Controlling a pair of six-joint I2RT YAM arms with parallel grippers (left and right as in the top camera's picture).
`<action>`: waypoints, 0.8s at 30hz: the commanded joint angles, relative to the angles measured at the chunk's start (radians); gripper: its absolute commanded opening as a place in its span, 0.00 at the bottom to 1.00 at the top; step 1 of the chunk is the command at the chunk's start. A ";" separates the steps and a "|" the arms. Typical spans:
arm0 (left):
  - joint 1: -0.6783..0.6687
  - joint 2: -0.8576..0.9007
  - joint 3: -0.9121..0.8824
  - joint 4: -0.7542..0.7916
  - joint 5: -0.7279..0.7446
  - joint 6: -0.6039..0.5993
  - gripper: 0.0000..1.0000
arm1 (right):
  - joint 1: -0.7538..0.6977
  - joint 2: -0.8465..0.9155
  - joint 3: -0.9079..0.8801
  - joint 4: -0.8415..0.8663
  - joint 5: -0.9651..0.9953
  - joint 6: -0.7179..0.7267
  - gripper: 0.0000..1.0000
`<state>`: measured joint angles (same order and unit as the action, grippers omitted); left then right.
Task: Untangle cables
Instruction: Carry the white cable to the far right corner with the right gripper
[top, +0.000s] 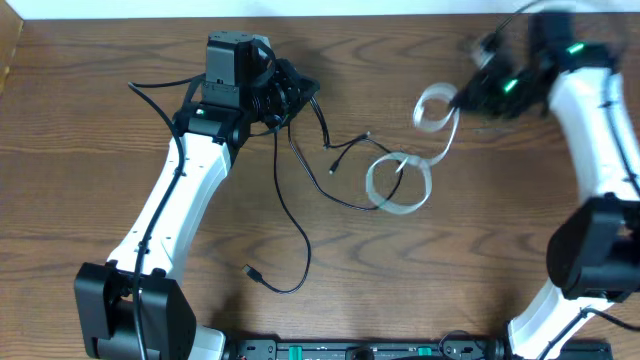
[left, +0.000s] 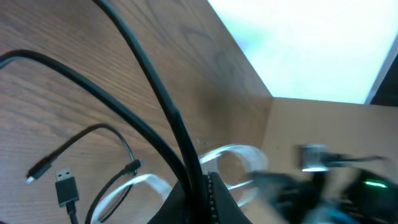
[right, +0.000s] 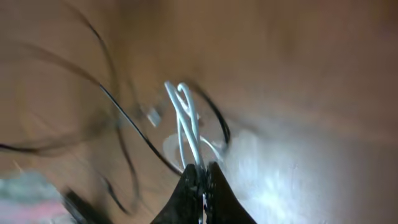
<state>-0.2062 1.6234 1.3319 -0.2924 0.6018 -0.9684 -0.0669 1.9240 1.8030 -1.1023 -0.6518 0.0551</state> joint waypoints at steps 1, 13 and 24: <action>0.003 -0.005 0.013 -0.006 -0.012 0.017 0.08 | -0.095 -0.002 0.200 0.002 -0.089 0.154 0.01; -0.007 -0.005 0.013 -0.021 0.000 0.040 0.07 | -0.356 0.028 0.418 0.166 0.345 0.248 0.01; -0.094 -0.005 0.013 -0.030 -0.001 0.126 0.08 | -0.437 0.245 0.418 0.231 0.516 0.157 0.01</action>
<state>-0.2844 1.6234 1.3319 -0.3164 0.5991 -0.8848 -0.4744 2.1078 2.2196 -0.8703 -0.2298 0.2401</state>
